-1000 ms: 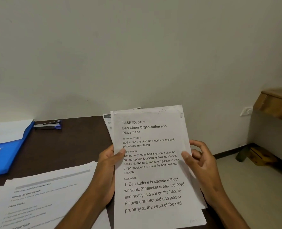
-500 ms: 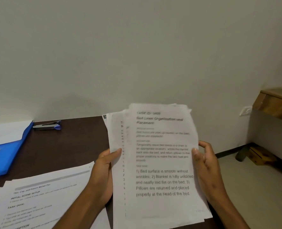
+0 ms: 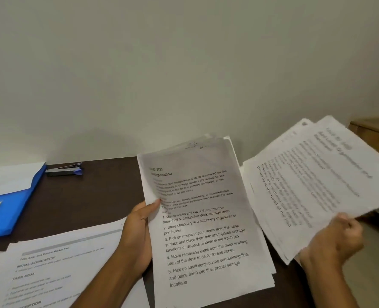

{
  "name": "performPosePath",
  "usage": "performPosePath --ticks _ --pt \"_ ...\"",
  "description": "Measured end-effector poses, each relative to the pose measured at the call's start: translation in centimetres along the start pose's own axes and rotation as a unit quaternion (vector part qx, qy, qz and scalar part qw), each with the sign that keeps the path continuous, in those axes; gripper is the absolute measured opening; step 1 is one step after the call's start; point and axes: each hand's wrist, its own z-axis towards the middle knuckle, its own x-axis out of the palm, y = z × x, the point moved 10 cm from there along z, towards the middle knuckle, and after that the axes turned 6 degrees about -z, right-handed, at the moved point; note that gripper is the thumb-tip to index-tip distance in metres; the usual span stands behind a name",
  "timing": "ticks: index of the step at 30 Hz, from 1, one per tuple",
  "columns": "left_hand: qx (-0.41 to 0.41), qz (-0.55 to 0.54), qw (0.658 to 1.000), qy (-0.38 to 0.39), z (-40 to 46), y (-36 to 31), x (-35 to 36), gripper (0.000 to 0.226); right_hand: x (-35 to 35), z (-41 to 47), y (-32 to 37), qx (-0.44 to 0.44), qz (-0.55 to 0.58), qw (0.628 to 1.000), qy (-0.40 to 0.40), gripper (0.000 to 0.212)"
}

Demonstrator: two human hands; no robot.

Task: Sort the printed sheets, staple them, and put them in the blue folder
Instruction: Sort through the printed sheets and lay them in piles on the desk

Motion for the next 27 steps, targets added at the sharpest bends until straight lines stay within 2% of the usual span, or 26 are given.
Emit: performPosePath --ticks 4,14,19,27 --pt "0.005 0.007 1.000 -0.004 0.0 -0.2 -0.1 0.036 -1.2 0.4 -0.5 0.024 0.028 0.999 -0.036 0.016" --pt "-0.005 0.015 1.000 0.014 -0.1 0.2 0.3 0.035 2.7 -1.7 2.0 -0.071 0.026 0.991 0.114 0.018" --pt "-0.005 0.017 1.000 0.017 -0.1 0.2 0.3 0.034 3.7 -2.5 2.6 -0.087 0.038 0.981 0.171 0.020" --pt "-0.007 0.005 1.000 0.016 0.0 0.3 0.3 0.036 3.5 -2.1 2.2 -0.058 0.044 0.981 0.178 0.017"
